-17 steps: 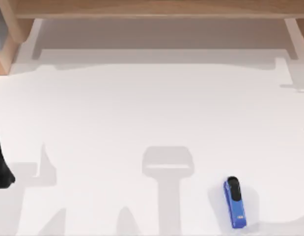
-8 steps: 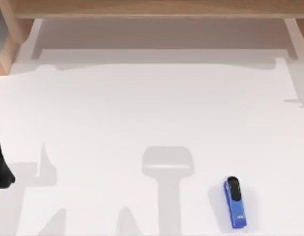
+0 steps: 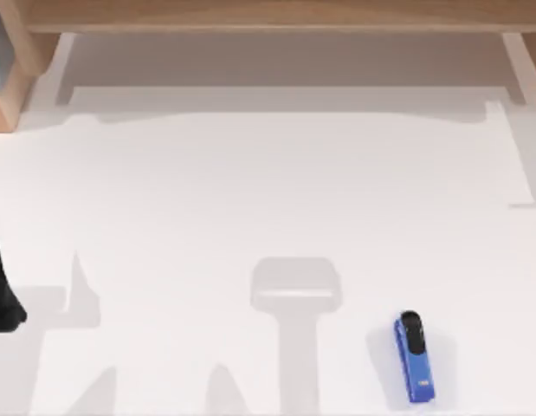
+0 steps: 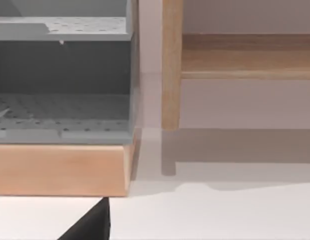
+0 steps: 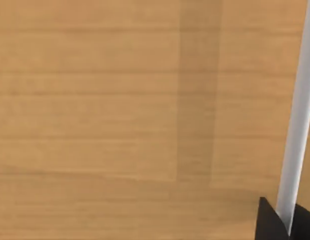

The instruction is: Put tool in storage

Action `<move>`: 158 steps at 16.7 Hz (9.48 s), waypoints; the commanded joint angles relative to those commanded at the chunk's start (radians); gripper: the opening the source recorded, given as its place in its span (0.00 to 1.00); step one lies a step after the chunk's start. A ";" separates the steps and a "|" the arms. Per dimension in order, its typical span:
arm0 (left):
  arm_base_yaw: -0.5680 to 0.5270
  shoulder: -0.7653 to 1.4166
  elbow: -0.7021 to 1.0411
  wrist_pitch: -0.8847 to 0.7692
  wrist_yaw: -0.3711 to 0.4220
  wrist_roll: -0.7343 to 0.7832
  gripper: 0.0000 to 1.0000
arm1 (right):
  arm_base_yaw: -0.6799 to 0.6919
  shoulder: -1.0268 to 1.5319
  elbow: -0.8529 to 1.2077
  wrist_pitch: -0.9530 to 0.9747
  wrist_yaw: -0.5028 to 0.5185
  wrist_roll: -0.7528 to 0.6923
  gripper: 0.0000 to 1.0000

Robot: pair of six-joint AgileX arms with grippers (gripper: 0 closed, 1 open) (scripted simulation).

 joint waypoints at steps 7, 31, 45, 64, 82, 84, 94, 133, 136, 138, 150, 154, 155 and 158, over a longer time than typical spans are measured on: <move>0.000 0.000 0.000 0.000 0.000 0.000 1.00 | -0.045 -0.031 -0.072 0.052 -0.046 0.002 0.00; 0.000 0.000 0.000 0.000 0.000 0.000 1.00 | -0.055 -0.035 -0.083 0.062 -0.056 0.001 1.00; 0.000 0.000 0.000 0.000 0.000 0.000 1.00 | 0.024 -0.202 -0.175 -0.095 -0.098 0.165 1.00; 0.000 0.000 0.000 0.000 0.000 0.000 1.00 | 1.090 -0.545 0.293 -1.892 0.447 1.715 1.00; 0.000 0.000 0.000 0.000 0.000 0.000 1.00 | 1.385 -0.469 0.449 -2.403 0.686 2.194 1.00; 0.000 0.000 0.000 0.000 0.000 0.000 1.00 | 1.383 -0.432 0.416 -2.330 0.686 2.192 1.00; 0.000 0.000 0.000 0.000 0.000 0.000 1.00 | 1.377 -0.338 0.333 -2.152 0.686 2.188 0.92; 0.000 0.000 0.000 0.000 0.000 0.000 1.00 | 1.226 -0.424 0.545 -2.290 0.729 2.104 0.00; 0.000 0.000 0.000 0.000 0.000 0.000 1.00 | 1.047 -0.403 0.721 -2.320 0.771 1.994 0.00; 0.000 0.000 0.000 0.000 0.000 0.000 1.00 | 0.908 -0.361 0.854 -2.354 0.800 1.898 0.00; 0.000 0.000 0.000 0.000 0.000 0.000 1.00 | 0.315 0.245 1.562 -2.619 0.685 1.270 0.00; 0.000 0.000 0.000 0.000 0.000 0.000 1.00 | 0.285 0.351 1.603 -2.705 0.612 1.206 0.00; 0.000 0.000 0.000 0.000 0.000 0.000 1.00 | 0.283 0.354 1.603 -2.711 0.609 1.204 0.00; 0.000 0.000 0.000 0.000 0.000 0.000 1.00 | 0.283 0.354 1.603 -2.711 0.609 1.204 0.00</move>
